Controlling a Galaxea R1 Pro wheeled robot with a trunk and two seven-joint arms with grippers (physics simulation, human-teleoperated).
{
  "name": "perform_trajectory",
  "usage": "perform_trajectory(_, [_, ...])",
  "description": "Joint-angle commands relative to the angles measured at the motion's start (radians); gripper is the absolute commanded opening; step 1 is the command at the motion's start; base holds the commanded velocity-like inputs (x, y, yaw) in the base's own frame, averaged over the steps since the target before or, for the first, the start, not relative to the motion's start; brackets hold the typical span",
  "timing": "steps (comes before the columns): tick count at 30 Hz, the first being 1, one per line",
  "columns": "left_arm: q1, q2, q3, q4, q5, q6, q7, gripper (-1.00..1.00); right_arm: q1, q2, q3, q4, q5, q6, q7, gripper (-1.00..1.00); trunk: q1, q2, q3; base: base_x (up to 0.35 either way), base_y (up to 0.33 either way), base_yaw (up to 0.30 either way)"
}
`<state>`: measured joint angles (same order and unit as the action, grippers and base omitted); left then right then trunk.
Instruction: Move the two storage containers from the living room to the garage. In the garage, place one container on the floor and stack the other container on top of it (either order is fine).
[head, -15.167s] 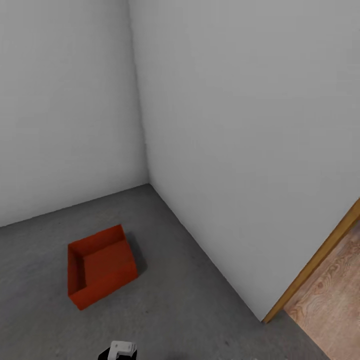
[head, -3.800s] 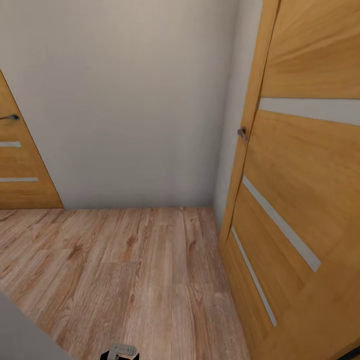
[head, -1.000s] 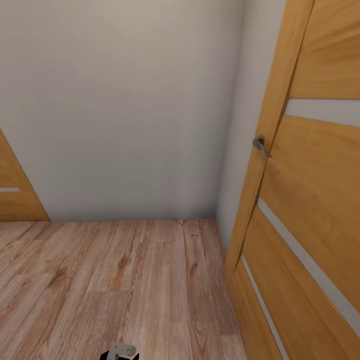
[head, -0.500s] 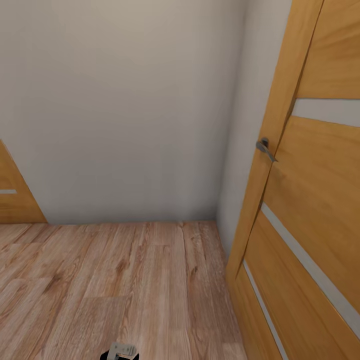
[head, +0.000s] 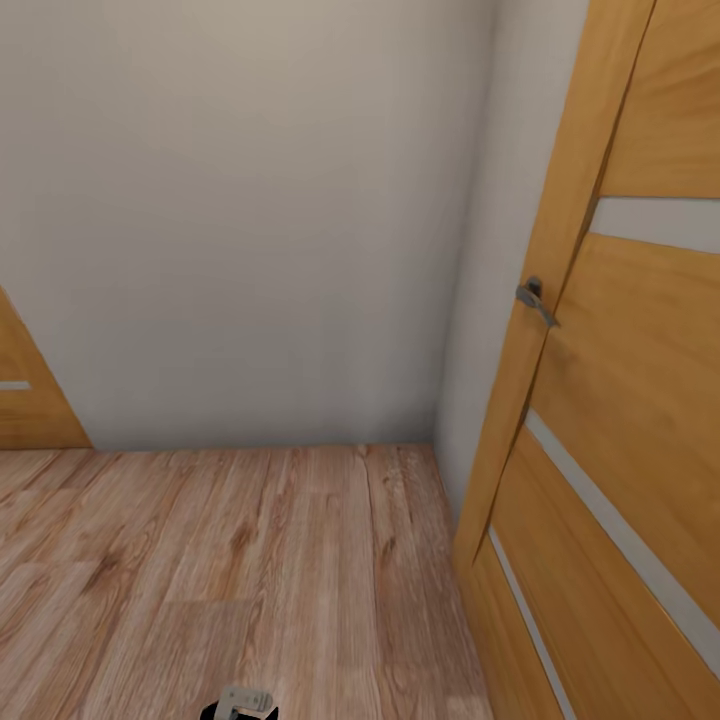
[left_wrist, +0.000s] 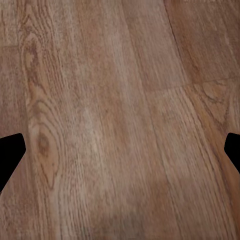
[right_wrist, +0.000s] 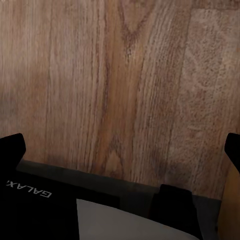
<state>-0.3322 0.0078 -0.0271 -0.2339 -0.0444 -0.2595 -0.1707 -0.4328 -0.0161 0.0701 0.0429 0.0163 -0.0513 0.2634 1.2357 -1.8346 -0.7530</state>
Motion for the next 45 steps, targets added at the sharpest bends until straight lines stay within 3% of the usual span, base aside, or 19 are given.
perform_trajectory(1, [-0.001,0.000,-0.002,0.001,-0.005,-0.004,0.000,1.00,-0.001,0.000,0.007,0.003,0.001,-0.005,0.002,1.00,0.000,0.000,-0.001,0.208,0.000,0.000])
perform_trajectory(45, [-0.001,0.001,-0.003,0.001,-0.005,-0.004,0.000,1.00,-0.001,0.000,0.007,0.003,0.002,-0.005,0.002,1.00,0.000,0.000,-0.001,0.130,0.000,0.000])
